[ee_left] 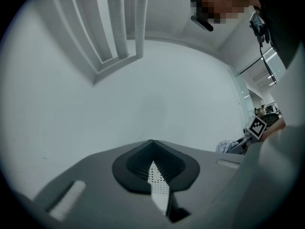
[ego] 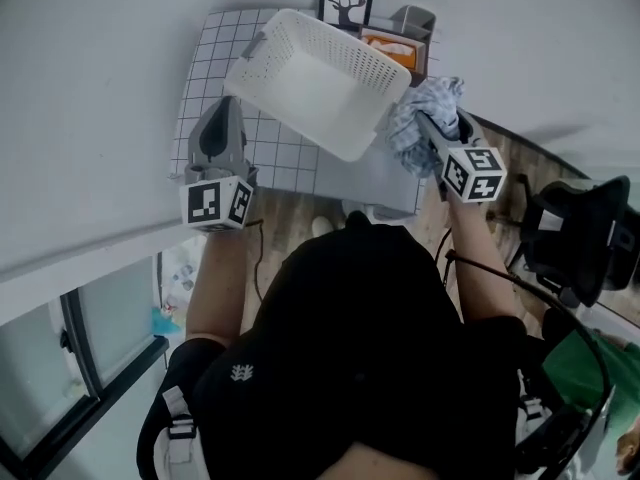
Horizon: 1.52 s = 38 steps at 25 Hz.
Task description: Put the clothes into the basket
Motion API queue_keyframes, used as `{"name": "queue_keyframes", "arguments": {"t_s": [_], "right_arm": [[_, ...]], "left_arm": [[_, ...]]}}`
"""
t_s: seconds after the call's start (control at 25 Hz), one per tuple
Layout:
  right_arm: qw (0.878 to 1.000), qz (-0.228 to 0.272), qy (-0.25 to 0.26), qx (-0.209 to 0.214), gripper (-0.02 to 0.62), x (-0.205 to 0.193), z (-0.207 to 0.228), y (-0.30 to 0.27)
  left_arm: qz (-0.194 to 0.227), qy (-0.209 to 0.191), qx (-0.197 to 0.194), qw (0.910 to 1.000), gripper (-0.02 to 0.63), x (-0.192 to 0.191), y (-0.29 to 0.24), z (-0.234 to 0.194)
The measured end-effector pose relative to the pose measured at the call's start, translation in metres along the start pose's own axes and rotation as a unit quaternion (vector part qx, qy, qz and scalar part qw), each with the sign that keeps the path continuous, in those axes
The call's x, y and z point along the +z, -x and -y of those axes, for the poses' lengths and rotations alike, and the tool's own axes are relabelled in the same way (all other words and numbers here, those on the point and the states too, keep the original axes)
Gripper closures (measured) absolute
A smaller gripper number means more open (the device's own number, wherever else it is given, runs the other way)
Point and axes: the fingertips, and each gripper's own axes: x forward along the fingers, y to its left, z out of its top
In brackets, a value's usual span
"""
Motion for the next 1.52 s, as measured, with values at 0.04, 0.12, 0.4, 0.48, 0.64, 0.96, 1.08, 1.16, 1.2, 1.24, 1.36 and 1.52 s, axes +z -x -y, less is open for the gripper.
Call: {"name": "queue_keyframes", "arguments": {"t_s": [0.04,0.12,0.4,0.48,0.64,0.96,1.08,1.16,1.2,1.24,1.36,1.52], "right_arm": [[1.000,0.003,0.002,0.000,0.325,0.005,0.000,0.000],[1.000,0.010,0.005,0.000,0.325,0.015,0.001,0.000],[0.999,0.037,0.017,0.001,0.325,0.053,0.005,-0.005],[0.999,0.044,0.022,0.006,0.325,0.065,0.002,-0.008],[0.998,0.055,0.033,0.019,0.325,0.086,-0.006,-0.017],[0.995,0.069,0.050,0.058,0.325,0.125,-0.037,-0.041],[0.993,0.068,0.057,0.080,0.324,0.134,-0.054,-0.057],[0.991,0.067,0.061,0.094,0.325,0.138,-0.065,-0.068],[0.991,0.067,0.063,0.099,0.325,0.140,-0.069,-0.073],[0.990,0.068,0.065,0.105,0.325,0.142,-0.074,-0.077],[0.988,0.070,0.069,0.123,0.325,0.147,-0.090,-0.091],[0.984,0.069,0.075,0.148,0.325,0.152,-0.112,-0.108]], "left_arm": [[0.004,-0.002,0.002,1.0000,0.598,0.004,0.000,-0.002],[0.008,-0.005,0.005,0.9999,0.598,0.008,-0.001,-0.008],[0.024,-0.012,0.027,0.9993,0.598,0.027,-0.004,-0.023],[0.030,-0.012,0.033,0.9989,0.598,0.033,-0.003,-0.026],[0.039,-0.017,0.041,0.9983,0.598,0.043,-0.002,-0.032],[0.040,-0.025,0.069,0.9965,0.598,0.060,0.012,-0.056],[0.038,-0.028,0.087,0.9951,0.598,0.063,0.022,-0.070],[0.035,-0.031,0.096,0.9943,0.598,0.063,0.028,-0.078],[0.034,-0.033,0.100,0.9939,0.598,0.063,0.030,-0.081],[0.033,-0.035,0.103,0.9935,0.598,0.063,0.032,-0.084],[0.031,-0.039,0.116,0.9920,0.598,0.063,0.040,-0.094],[0.029,-0.045,0.133,0.9896,0.598,0.066,0.050,-0.104]]}}
